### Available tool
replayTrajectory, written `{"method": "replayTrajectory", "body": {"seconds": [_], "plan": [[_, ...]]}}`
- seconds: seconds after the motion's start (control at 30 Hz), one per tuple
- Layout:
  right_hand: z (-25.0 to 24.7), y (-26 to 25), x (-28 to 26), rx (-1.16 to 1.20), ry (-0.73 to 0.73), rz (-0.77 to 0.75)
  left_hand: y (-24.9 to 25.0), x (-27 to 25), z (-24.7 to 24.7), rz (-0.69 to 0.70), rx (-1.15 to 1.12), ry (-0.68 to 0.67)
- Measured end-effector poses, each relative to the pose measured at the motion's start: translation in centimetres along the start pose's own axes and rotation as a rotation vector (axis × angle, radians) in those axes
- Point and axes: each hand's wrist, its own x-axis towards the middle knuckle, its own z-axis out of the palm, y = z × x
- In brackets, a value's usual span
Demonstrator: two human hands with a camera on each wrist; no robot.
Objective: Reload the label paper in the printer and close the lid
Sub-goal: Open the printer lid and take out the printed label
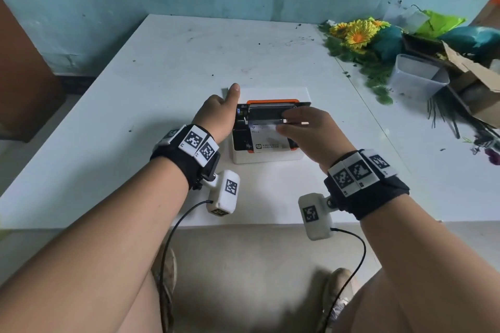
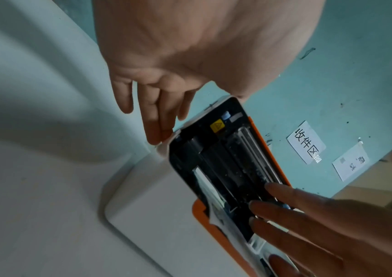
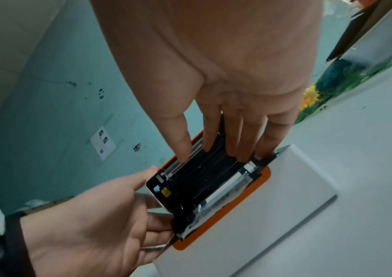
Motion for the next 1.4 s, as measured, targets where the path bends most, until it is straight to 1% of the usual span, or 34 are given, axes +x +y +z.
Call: {"method": "replayTrajectory", "body": {"seconds": [0.1,0.3,0.4,0.5,0.63,0.73,0.8,0.87,0.93,1.03,1.1,1.23,1.33,1.4], "plan": [[0.1,-0.2,-0.1,0.062,-0.040,0.048,0.9,-0.8,0.1,-0.009,-0.032,-0.057],[-0.6,0.4,0.6,0.106,0.030,0.134,0.9,-0.3,0.1,-0.039,0.116,-0.080],[-0.7,0.6,0.7,0.102,0.027,0.139,1.0,0.2,0.4,-0.066,0.140,-0.058],[-0.5,0.8,0.7,0.064,0.030,0.114,1.2,0.6,0.6,-0.052,0.116,-0.058],[-0.3,0.7,0.3,-0.030,0.065,-0.013,1.1,0.6,0.7,-0.049,0.068,-0.065],[0.2,0.4,-0.1,-0.126,0.000,-0.127,1.2,0.5,0.6,-0.036,0.053,-0.044],[0.5,0.0,-0.4,-0.264,-0.048,-0.195,1.2,0.4,0.5,-0.027,0.050,-0.034],[0.7,-0.4,-0.8,-0.390,-0.092,-0.232,1.0,0.4,0.6,-0.028,0.048,-0.023],[0.8,-0.8,-1.2,-0.492,-0.149,-0.213,1.0,0.5,0.7,-0.038,0.032,-0.025],[1.1,-0.8,-1.8,-0.627,-0.203,-0.147,1.0,0.5,0.8,-0.029,-0.001,-0.025],[1.3,-0.6,-2.1,-0.683,-0.222,-0.147,1.0,0.4,0.8,-0.016,-0.009,-0.028],[1.3,-0.2,-2.4,-0.759,-0.187,-0.167,1.1,0.2,0.7,-0.009,-0.003,-0.029],[1.4,-0.1,-2.8,-0.801,-0.139,-0.214,1.3,0.0,0.6,-0.007,0.016,-0.026],[1.5,0.0,-3.1,-0.774,-0.098,-0.227,1.4,-0.2,0.4,-0.009,0.020,-0.042]]}}
